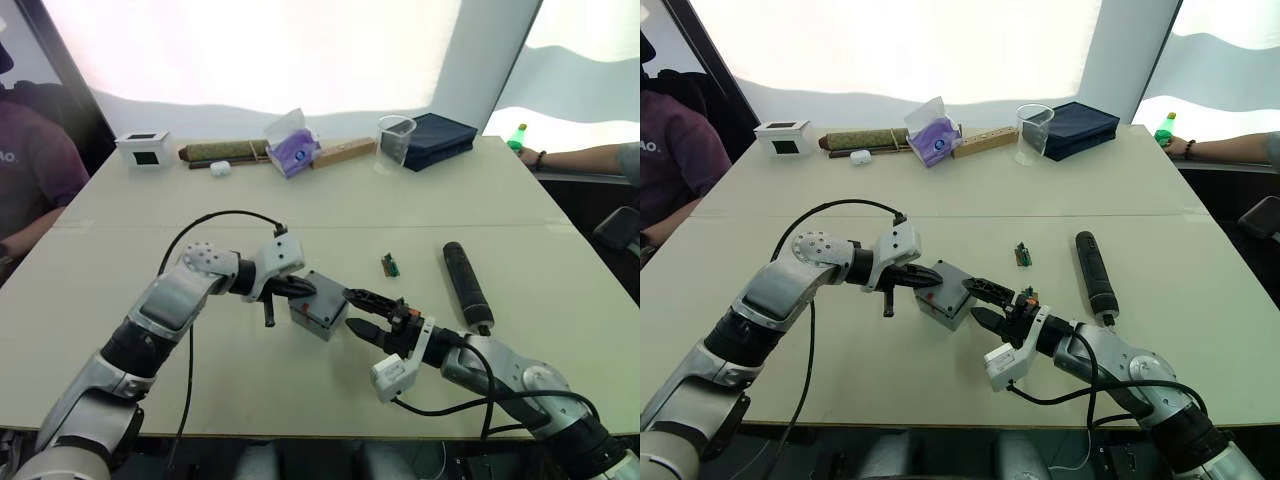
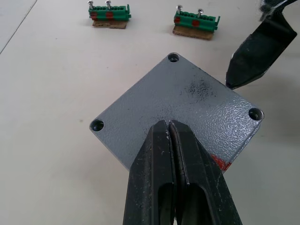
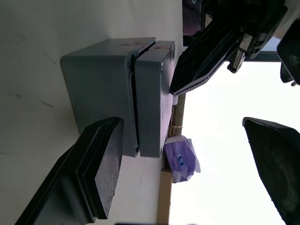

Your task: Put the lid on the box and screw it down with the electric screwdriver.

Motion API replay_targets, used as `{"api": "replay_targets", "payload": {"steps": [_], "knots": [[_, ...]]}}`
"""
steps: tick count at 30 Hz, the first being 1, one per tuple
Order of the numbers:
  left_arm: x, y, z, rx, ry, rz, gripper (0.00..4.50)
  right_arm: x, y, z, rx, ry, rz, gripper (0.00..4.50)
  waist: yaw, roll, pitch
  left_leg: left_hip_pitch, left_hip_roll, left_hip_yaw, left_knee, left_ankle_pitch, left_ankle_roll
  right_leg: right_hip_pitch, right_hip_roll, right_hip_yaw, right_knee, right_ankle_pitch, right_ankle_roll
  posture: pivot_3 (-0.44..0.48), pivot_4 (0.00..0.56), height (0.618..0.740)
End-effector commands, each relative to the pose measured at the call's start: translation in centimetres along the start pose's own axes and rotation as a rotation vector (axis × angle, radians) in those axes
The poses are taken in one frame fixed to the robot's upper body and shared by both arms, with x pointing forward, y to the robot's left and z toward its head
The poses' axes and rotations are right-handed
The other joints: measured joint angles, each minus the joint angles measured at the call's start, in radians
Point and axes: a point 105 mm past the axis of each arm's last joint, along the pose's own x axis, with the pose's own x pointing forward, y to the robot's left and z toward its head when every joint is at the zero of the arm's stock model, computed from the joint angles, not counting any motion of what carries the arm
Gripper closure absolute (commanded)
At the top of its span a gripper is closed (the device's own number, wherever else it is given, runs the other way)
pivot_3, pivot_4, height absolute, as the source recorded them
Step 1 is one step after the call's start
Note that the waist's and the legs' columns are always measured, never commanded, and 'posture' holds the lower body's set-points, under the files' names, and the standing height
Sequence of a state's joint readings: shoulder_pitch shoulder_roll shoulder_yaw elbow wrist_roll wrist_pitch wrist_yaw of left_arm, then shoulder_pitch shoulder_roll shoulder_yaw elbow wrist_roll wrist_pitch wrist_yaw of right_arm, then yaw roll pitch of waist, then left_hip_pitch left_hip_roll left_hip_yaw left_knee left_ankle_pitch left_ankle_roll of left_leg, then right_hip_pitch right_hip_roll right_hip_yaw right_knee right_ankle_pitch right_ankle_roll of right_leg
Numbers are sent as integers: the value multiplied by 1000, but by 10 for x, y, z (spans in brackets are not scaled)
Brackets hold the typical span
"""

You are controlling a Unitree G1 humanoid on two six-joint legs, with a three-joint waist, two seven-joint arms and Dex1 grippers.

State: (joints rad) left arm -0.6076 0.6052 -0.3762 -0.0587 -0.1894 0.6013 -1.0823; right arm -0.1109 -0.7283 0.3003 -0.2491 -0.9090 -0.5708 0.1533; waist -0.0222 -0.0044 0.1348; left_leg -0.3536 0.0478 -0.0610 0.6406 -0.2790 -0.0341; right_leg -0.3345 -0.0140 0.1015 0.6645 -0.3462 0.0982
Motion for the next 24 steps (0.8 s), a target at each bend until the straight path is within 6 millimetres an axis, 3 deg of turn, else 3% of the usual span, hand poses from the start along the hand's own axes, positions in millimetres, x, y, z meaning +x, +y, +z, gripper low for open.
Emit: {"api": "replay_targets", "payload": {"steps": [1,4,8,13,16,24], "knots": [[21,-29,-77,-183,250,-87,4500,-6,-18,4,-2,6,-46,167,1,-1,-4,1,0,0,0,-1,2,1,0,0,0,-1,0,0,150,737],[20,-29,-77,-168,245,-88,4500,-8,-18,5,19,17,-39,167,1,-1,-4,1,0,0,-1,-1,2,1,0,0,0,-1,1,0,150,737],[19,-26,-69,-146,205,-81,4500,-8,-16,6,42,24,-29,1100,2,-1,-4,1,0,0,-1,-1,2,1,0,0,0,-1,0,0,150,737],[13,-23,-37,-83,43,-108,4500,-8,-13,5,56,34,-25,3016,2,-3,-2,0,0,0,-1,-1,2,-1,0,0,0,-1,0,0,150,737],[11,-21,-33,-65,21,-101,4500,-8,-13,4,58,38,-24,4312,3,-4,0,-2,0,0,-3,-1,2,-3,0,0,0,-1,0,0,150,737],[-12,-9,-3,-105,-92,-97,4500,-12,-8,3,154,66,2,4434,3,-5,16,-3,0,0,-9,-1,2,-7,0,0,-1,-1,0,0,150,737]]}}
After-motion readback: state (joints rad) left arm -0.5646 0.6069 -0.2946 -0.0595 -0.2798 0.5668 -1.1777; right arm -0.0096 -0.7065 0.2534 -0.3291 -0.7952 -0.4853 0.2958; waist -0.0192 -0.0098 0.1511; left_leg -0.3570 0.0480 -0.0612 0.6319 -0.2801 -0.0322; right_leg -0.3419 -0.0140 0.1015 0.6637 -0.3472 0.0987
